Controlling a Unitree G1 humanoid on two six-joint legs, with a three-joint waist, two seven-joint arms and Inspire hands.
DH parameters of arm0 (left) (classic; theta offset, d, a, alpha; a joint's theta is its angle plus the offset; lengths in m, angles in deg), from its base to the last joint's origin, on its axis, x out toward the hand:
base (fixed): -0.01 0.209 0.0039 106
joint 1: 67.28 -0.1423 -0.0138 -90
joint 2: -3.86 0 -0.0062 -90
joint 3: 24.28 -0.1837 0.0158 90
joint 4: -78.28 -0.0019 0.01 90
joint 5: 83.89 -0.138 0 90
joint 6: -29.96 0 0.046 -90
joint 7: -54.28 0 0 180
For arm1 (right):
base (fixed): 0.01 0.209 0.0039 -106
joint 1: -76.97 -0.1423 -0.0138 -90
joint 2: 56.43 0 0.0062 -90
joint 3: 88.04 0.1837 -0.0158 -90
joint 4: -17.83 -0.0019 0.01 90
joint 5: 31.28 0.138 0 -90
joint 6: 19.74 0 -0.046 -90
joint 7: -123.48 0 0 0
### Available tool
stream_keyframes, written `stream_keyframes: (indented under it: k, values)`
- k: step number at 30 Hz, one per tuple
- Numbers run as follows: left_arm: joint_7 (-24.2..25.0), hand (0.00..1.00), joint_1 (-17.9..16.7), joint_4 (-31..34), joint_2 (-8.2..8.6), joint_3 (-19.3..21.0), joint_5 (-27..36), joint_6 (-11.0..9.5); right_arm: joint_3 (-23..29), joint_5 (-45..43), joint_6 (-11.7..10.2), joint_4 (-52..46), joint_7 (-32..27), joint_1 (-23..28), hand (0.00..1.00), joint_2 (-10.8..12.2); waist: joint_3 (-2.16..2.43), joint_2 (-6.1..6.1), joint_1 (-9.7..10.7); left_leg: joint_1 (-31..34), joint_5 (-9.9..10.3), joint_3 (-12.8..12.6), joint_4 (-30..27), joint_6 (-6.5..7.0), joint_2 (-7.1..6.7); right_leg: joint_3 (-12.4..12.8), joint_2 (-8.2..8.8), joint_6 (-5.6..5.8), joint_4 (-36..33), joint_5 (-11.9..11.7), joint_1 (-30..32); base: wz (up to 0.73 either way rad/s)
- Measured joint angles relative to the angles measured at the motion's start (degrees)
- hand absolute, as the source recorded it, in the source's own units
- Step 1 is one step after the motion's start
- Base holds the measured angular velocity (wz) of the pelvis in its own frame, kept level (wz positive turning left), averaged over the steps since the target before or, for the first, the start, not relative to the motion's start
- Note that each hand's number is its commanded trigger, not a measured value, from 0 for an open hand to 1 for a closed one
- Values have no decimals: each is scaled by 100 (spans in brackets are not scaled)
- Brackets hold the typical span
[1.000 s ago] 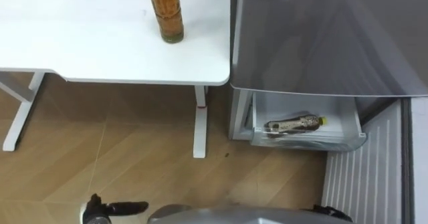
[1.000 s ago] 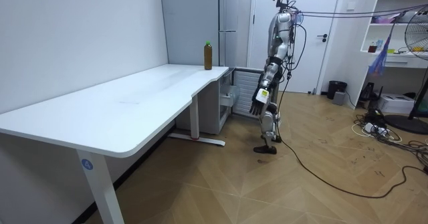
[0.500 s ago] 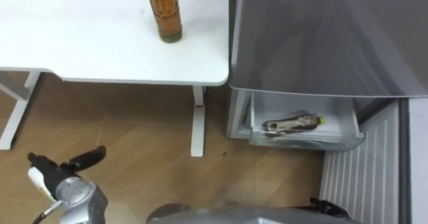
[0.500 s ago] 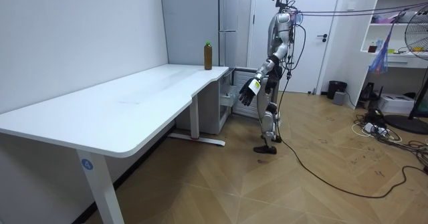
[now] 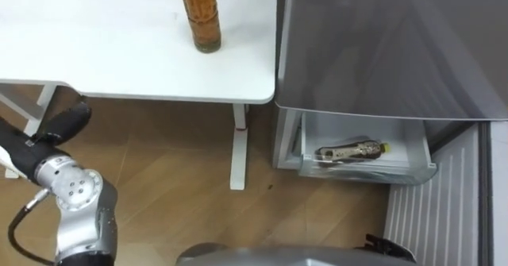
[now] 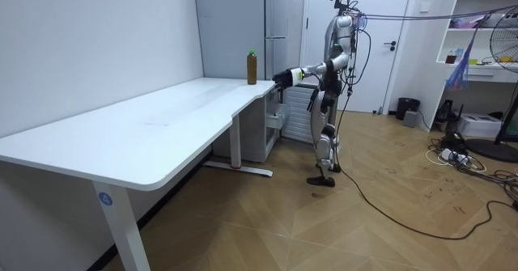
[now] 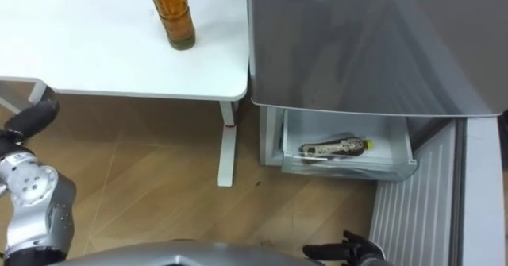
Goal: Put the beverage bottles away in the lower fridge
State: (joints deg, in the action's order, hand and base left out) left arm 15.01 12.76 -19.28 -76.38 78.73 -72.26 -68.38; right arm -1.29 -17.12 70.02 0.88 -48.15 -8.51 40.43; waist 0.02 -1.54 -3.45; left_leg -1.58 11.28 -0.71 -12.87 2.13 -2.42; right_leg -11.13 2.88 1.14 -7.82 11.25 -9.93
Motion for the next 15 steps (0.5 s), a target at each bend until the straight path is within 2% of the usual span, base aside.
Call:
stream_keyframes:
  k: [5,9,15]
  values:
    - [215,0,2,536,0,-162,-134,-21,3,-69,-2,-2,57,-39,0,2,8,-23,12,102,9,1,-78,10,1,-2,1,-1,-17,0,89,0]
    - [419,0,10,635,-4,-227,-205,-28,4,-78,-5,-2,68,-41,0,1,-5,-3,22,107,11,-9,-94,13,-1,1,3,-2,-16,-2,91,0]
    - [791,0,14,650,-1,-337,-745,-28,2,-78,-40,5,121,-38,0,-14,-21,35,27,112,12,-13,-65,14,-3,20,0,-2,-11,-2,93,0]
